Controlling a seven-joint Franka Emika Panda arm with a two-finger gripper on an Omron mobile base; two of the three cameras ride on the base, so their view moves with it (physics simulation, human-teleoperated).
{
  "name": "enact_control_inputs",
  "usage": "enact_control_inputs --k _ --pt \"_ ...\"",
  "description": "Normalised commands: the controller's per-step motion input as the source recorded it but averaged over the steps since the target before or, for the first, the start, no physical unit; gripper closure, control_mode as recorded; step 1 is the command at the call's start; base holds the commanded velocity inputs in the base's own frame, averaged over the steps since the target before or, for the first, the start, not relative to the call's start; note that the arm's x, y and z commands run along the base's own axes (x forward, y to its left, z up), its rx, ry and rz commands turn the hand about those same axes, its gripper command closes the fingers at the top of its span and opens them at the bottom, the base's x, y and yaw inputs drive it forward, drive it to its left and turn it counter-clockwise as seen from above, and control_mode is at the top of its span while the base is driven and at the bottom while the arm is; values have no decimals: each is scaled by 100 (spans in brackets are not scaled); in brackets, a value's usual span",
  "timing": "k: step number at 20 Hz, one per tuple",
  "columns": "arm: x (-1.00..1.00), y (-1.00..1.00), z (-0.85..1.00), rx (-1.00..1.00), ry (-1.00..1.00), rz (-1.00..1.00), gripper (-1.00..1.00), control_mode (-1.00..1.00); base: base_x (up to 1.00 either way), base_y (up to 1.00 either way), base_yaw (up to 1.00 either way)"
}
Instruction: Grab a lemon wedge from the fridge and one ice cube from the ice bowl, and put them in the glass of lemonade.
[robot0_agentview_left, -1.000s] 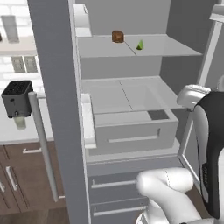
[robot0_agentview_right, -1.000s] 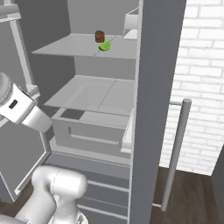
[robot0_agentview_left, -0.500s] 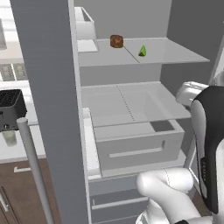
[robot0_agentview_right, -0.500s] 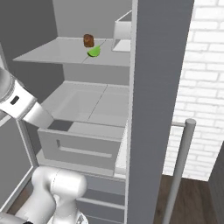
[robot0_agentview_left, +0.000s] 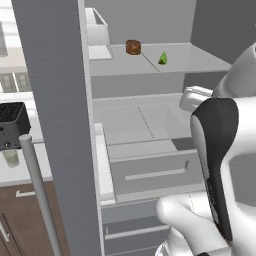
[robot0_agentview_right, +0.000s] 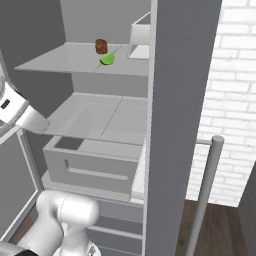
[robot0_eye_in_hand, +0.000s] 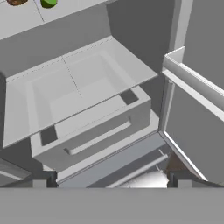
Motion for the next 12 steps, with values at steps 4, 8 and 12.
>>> enact_control_inputs --k 4,8,12 --pt "4 36 41 0 -10 1 -100 -100 0 0 0" --pt "88 2 29 4 -11 5 -100 -100 0 0 0" --pt "100 -19 16 0 -4 11 -100 -100 0 0 0"
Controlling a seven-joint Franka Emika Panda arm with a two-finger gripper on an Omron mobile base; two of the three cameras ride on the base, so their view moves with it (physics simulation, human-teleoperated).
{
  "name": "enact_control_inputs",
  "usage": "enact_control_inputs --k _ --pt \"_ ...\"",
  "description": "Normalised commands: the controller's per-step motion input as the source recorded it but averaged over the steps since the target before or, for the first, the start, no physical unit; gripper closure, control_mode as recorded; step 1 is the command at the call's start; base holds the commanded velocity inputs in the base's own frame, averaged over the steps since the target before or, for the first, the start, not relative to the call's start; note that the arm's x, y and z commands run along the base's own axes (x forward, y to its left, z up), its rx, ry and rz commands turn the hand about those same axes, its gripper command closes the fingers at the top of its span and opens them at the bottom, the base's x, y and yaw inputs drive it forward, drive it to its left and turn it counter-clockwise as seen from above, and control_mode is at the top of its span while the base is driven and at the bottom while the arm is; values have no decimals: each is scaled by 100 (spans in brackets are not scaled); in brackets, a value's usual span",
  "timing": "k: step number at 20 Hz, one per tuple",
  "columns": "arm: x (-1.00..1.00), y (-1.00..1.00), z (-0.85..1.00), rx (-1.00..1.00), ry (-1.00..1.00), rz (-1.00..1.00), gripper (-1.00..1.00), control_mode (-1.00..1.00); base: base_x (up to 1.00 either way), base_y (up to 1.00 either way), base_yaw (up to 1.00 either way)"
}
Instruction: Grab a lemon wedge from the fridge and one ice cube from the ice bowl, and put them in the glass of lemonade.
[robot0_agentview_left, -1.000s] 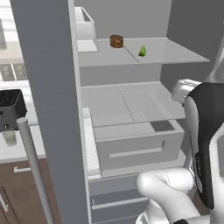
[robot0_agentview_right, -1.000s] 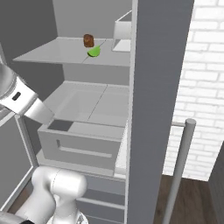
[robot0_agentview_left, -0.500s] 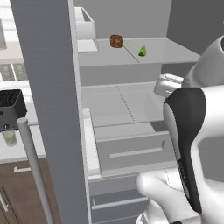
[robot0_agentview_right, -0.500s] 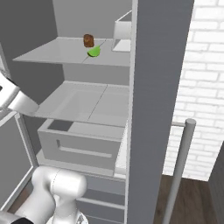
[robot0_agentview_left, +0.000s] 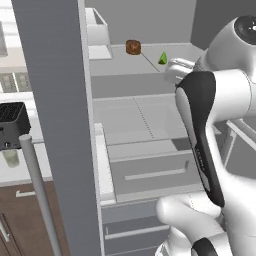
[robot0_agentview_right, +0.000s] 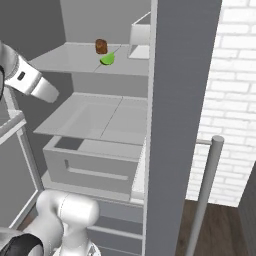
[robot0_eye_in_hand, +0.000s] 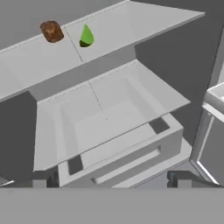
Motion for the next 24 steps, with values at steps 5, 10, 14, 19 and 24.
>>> enact_control_inputs --k 5,10,14,19,24 --pt "100 -39 0 0 17 8 -100 -100 0 0 0" --pt "61 -16 7 0 -9 6 -100 -100 0 0 0" --pt "74 0 13 -8 -2 13 -100 -100 0 0 0" --pt "78 0 10 -14 0 13 -100 -100 0 0 0" --pt "50 0 -8 -9 0 1 -100 -100 0 0 0"
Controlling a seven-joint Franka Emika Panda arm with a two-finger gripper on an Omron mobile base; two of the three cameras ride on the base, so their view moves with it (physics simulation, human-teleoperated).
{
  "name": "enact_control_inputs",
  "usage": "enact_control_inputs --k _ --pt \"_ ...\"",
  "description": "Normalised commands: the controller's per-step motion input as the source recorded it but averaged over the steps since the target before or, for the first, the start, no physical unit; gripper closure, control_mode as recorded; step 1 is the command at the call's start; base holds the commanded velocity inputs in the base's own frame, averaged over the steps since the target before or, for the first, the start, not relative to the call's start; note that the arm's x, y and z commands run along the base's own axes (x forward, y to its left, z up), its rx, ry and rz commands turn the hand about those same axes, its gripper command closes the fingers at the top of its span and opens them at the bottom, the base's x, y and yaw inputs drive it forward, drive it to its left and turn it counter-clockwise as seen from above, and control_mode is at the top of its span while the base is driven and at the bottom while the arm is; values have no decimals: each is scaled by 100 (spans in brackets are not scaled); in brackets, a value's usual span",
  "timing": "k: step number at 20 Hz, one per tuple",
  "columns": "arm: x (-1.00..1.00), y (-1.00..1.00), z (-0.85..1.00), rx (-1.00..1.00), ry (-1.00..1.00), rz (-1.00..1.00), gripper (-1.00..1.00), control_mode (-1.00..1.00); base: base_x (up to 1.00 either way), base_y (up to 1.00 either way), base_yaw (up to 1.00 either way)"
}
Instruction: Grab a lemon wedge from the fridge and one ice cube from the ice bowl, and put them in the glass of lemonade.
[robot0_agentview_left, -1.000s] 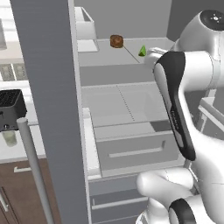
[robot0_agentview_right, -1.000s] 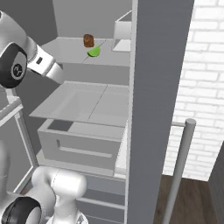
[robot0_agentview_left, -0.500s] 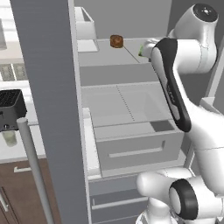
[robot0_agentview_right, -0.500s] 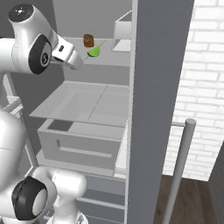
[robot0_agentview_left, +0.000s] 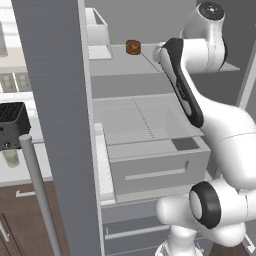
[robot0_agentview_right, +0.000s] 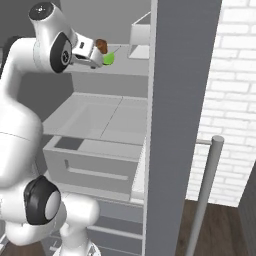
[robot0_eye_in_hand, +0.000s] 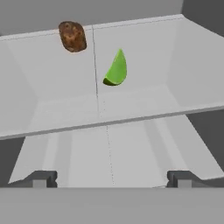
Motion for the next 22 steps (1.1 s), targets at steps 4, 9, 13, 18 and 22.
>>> enact_control_inputs --k 4,9,13,18,22 --pt "47 0 -25 -1 0 0 -100 -100 0 0 0" --pt "65 -4 0 0 0 0 -100 -100 0 0 0" --pt "66 -14 0 0 0 0 -100 -100 0 0 0" --pt "52 -22 0 0 0 0 -100 -100 0 0 0" --pt "31 -13 0 0 4 0 -100 -100 0 0 0"
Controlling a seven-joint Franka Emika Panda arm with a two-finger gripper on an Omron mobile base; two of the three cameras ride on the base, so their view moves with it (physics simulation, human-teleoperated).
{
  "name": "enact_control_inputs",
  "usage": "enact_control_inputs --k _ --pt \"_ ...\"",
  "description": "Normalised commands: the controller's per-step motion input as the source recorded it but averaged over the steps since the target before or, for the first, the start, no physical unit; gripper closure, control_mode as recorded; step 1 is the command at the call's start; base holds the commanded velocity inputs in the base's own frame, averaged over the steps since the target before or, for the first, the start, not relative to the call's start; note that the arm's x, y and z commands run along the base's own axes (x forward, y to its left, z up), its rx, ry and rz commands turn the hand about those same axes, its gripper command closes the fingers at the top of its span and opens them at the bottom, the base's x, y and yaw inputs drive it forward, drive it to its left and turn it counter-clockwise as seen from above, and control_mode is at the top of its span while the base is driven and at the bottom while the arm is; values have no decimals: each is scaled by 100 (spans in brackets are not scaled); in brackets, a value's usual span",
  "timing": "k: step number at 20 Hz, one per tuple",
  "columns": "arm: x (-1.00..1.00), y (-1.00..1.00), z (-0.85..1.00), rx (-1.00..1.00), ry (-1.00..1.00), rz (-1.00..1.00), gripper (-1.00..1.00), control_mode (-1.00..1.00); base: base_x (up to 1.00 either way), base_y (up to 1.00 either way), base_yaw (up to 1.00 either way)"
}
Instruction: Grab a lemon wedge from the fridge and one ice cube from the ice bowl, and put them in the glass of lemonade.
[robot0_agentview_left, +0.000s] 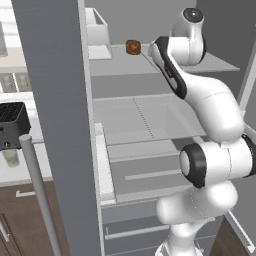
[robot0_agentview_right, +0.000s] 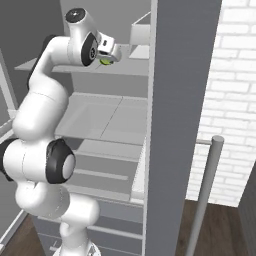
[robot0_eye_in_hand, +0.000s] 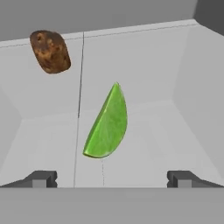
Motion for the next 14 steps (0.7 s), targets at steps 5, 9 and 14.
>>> enact_control_inputs --k 5,9,14 --pt "35 0 0 0 14 0 -100 -100 0 0 0" --pt "3 1 1 0 18 0 -100 -100 0 0 0" --pt "8 0 -4 0 12 0 -100 -100 0 0 0"
